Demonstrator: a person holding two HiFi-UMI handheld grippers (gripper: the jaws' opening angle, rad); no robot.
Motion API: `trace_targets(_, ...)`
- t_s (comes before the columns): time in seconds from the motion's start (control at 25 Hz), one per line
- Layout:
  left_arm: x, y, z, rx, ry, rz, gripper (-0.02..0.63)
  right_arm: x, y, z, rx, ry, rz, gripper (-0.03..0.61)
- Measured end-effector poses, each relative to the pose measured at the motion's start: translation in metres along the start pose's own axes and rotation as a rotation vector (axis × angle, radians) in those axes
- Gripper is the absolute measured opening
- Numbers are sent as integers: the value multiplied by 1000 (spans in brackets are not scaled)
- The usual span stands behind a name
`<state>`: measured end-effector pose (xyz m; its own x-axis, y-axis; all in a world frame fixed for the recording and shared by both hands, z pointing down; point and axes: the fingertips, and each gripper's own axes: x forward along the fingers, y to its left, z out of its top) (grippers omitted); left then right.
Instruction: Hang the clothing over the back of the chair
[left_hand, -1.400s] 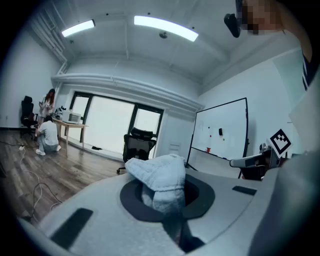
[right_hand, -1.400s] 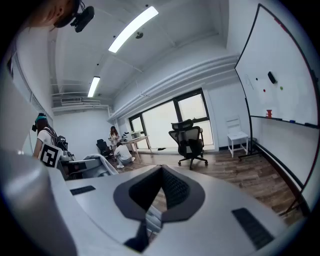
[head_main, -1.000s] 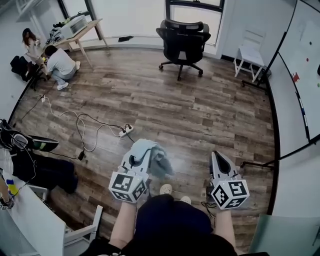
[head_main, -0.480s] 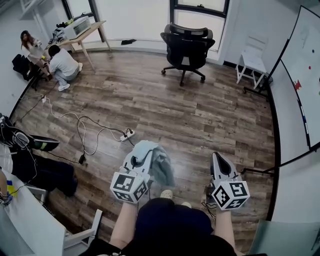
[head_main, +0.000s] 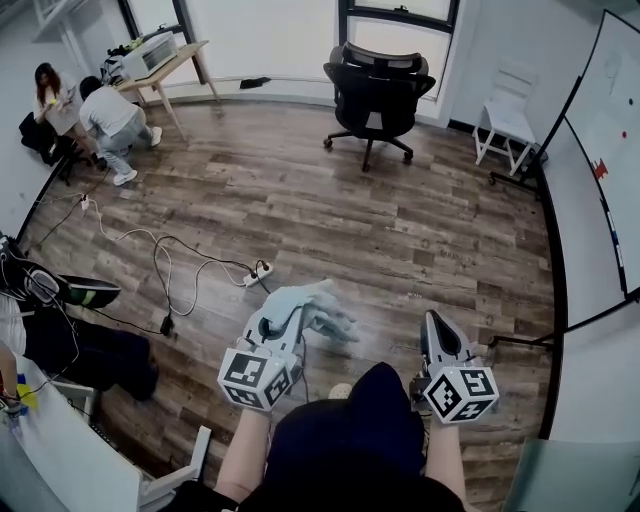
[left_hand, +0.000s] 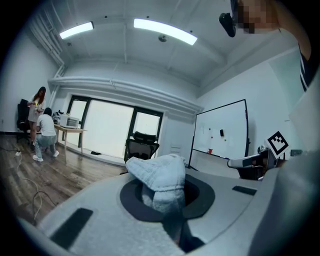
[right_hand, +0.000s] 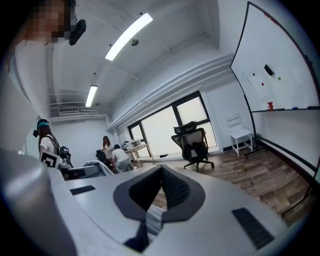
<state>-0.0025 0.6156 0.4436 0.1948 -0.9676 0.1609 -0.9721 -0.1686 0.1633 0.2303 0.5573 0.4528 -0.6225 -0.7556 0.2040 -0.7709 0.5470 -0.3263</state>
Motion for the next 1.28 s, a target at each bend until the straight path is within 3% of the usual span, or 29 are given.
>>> trace_targets(0.36, 24, 47, 18, -24, -34, 67, 18, 61, 0, 12, 4, 25, 42, 2)
trace_targets(1.28, 224, 98, 63, -19, -37, 97, 18, 240, -97, 90, -12, 43, 105, 2)
